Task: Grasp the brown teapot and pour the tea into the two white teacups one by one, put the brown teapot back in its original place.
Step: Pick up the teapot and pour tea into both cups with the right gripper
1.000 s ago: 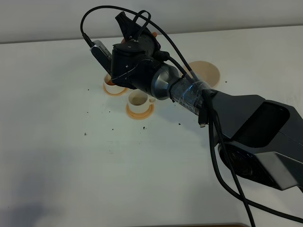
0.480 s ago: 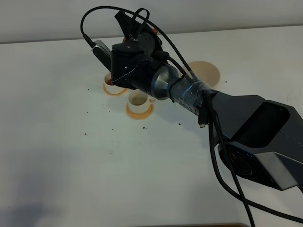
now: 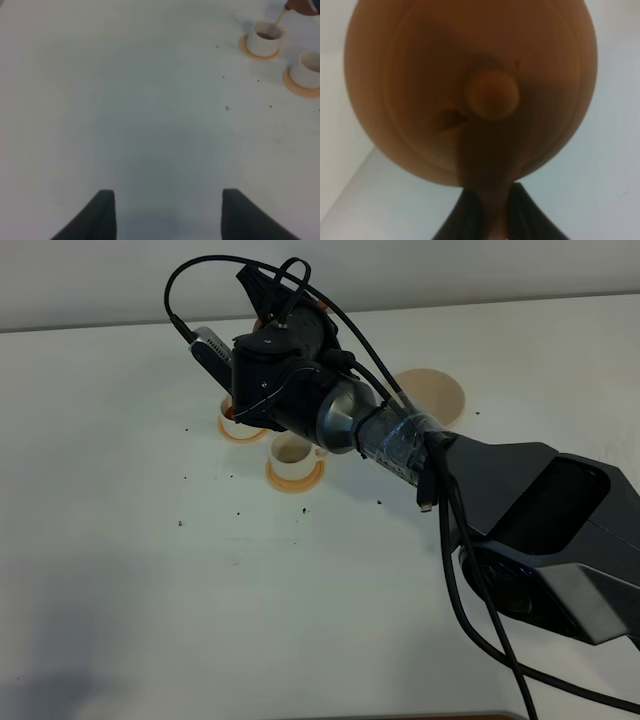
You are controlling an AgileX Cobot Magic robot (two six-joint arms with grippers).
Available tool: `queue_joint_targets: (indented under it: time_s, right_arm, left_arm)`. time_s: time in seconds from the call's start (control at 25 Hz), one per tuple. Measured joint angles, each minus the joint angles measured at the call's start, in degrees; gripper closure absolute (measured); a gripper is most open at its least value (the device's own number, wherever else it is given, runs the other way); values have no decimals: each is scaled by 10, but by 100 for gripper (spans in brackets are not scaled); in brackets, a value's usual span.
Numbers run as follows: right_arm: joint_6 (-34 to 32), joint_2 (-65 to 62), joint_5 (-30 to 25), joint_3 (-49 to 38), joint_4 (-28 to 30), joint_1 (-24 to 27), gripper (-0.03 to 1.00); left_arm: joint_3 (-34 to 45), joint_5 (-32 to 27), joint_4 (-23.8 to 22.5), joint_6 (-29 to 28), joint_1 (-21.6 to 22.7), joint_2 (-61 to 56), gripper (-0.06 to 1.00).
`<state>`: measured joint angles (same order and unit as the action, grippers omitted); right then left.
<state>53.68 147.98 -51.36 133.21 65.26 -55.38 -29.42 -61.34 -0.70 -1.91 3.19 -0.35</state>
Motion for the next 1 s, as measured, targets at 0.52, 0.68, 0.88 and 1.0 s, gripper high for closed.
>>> queue_joint_targets:
  time_s: [0.52, 0.68, 0.88, 1.0]
  right_arm:
    - [1, 0, 2, 0, 12, -6, 87]
    - [1, 0, 1, 0, 12, -9, 87]
    - [1, 0, -3, 0, 12, -9, 87]
    - [1, 0, -3, 0, 12, -9, 87]
  left_arm:
    - [0, 0, 0, 0, 0, 0, 47]
    - [0, 0, 0, 0, 0, 0, 47]
    - [0, 0, 0, 0, 0, 0, 47]
    - [0, 0, 0, 0, 0, 0, 47]
